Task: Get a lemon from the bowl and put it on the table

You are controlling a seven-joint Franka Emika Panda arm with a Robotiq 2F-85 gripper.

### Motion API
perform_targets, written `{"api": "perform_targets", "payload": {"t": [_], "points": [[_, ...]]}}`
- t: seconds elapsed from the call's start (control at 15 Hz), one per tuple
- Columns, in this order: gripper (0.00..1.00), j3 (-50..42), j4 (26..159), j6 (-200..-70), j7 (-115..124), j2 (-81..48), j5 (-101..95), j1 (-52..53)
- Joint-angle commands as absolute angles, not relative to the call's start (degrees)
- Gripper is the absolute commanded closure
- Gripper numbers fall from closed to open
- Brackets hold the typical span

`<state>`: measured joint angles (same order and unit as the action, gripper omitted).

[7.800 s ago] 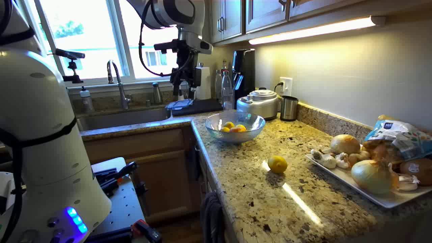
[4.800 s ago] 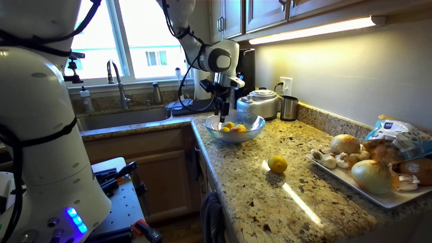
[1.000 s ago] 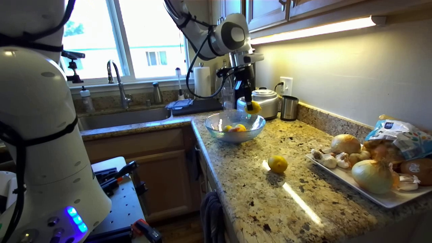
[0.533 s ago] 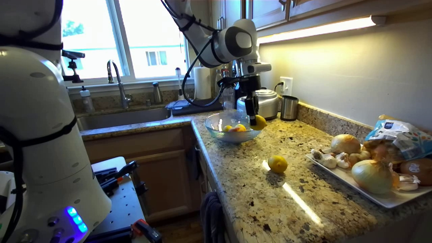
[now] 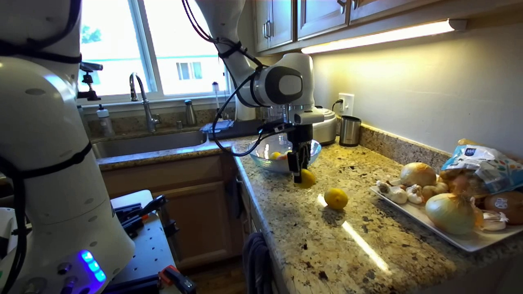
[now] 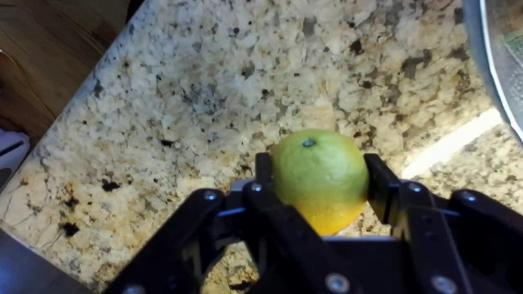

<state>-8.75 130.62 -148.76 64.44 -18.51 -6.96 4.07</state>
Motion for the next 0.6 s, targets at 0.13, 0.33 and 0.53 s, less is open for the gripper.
{"api": "perform_targets", "payload": {"t": [0.13, 0.33, 0.53], "points": [[0.68, -8.3, 135.8, -161.4, 65.1, -22.6, 2.5, 3.1], [0.68, -8.0, 136.7, -164.7, 64.2, -23.9, 7.1, 3.2], [0.68, -9.8, 138.8, -165.5, 65.4, -20.8, 6.6, 5.6]]}}
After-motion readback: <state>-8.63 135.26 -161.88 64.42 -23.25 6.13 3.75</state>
